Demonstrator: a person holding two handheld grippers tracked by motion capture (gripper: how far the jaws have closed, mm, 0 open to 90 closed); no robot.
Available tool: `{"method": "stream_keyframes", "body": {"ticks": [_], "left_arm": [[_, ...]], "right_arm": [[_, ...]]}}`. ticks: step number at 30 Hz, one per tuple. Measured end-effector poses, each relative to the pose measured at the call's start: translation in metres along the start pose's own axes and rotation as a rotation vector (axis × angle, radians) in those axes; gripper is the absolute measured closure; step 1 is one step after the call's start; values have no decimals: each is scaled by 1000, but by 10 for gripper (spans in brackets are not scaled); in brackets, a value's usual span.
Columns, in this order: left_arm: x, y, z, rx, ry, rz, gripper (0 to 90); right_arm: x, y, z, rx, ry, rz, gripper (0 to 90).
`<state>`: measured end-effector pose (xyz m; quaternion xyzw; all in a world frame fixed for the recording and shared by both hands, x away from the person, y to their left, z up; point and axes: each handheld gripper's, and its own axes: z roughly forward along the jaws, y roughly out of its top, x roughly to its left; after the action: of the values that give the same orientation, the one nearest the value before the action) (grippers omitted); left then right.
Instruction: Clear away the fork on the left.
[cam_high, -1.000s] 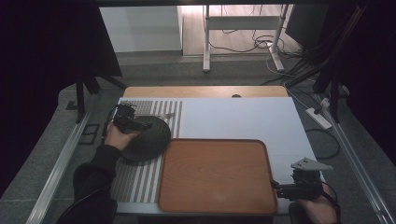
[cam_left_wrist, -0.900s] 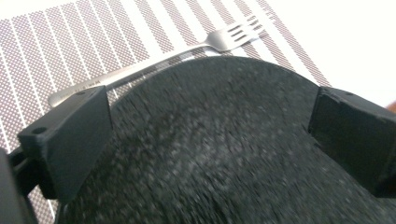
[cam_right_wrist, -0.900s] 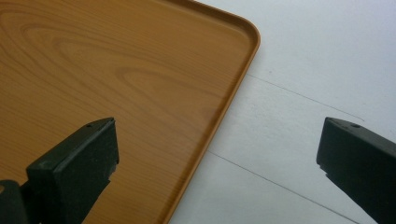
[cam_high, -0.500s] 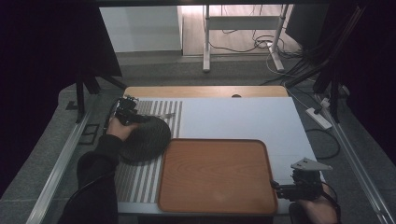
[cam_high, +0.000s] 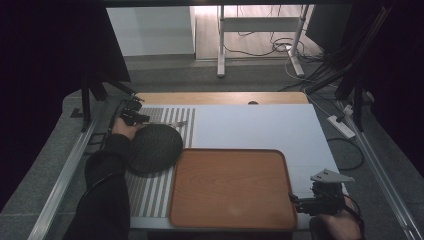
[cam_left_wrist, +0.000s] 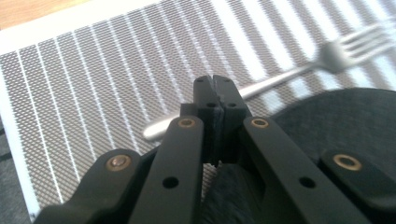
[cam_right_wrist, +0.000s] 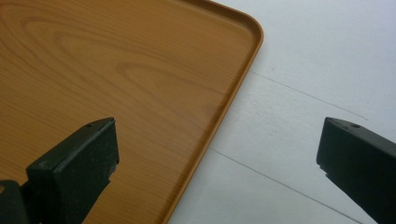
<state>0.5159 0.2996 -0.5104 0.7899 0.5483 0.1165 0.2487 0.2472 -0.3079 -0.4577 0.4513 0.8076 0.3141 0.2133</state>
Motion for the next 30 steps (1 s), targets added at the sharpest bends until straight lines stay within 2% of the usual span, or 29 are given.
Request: {"method": "stream_keyframes", "body": {"ticks": [4, 8, 11, 16, 17, 20, 22, 25, 26, 30], "left_arm": [[8, 1, 10, 19, 6, -15, 885], [16, 1, 17, 29, 30, -26, 885], [20, 1, 18, 36, 10, -48, 886], [16, -2, 12, 87, -6, -30, 886], [14, -4, 10, 107, -9, -16, 886], [13, -6, 8, 122, -13, -3, 886], [12, -8, 6, 141, -34, 8, 886], [11, -9, 5, 153, -52, 10, 886], [10, -9, 4, 155, -45, 12, 886], [12, -11, 4, 143, -59, -5, 886]], "right_arm": [[0, 0, 0, 0, 0, -1, 0], [0, 0, 0, 2, 3, 1, 0], [0, -1, 0, 7, 5, 0, 0], [1, -1, -1, 9, 2, -9, 0], [1, -1, -1, 10, 1, -11, 0], [2, -1, -1, 15, -1, -18, 0], [3, -1, 0, 19, -2, -25, 0], [3, -1, 1, 22, 1, -28, 0], [3, -1, 1, 22, 1, -28, 0], [3, 0, 2, 27, 2, -31, 0]]}}
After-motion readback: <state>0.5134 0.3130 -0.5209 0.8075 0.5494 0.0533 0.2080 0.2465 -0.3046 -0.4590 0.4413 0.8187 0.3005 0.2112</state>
